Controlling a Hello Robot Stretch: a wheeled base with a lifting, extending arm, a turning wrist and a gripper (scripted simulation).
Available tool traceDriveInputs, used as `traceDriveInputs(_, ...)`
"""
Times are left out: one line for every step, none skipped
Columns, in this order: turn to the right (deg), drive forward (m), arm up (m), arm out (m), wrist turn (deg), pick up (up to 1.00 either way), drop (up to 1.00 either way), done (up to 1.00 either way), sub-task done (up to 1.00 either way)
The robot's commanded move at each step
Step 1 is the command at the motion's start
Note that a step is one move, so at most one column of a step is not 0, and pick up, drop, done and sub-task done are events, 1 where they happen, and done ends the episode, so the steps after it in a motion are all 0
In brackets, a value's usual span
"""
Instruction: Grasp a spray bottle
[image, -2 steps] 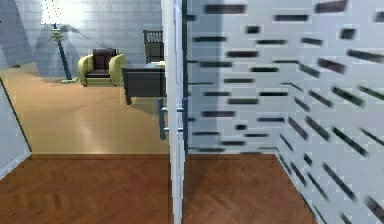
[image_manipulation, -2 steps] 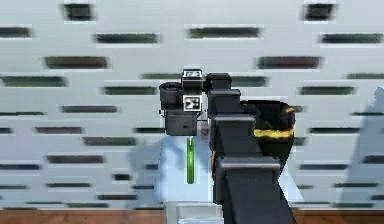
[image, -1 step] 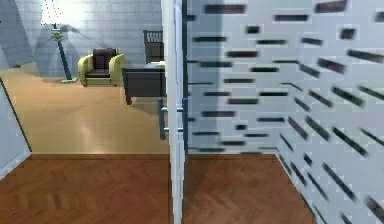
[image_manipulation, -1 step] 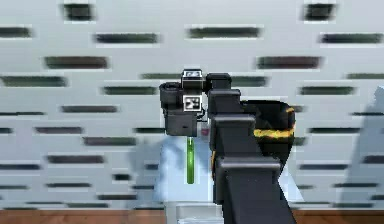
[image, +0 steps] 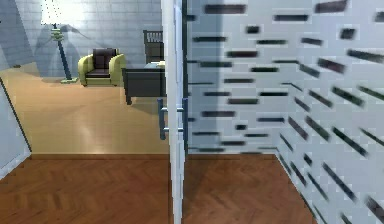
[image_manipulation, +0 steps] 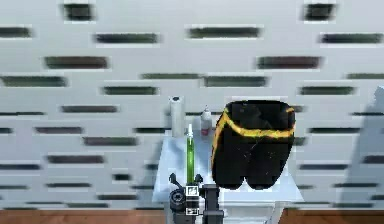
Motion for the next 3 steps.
traceDriveInputs(0.0,0.00,0.00,0.00,0.0,1.00,0.00,0.00,0.00)
traceDriveInputs(0.0,0.00,0.10,0.00,0.0,0.00,0.00,0.00,0.00)
traceDriveInputs(0.0,0.00,0.00,0.00,0.0,0.00,0.00,1.00,0.00)
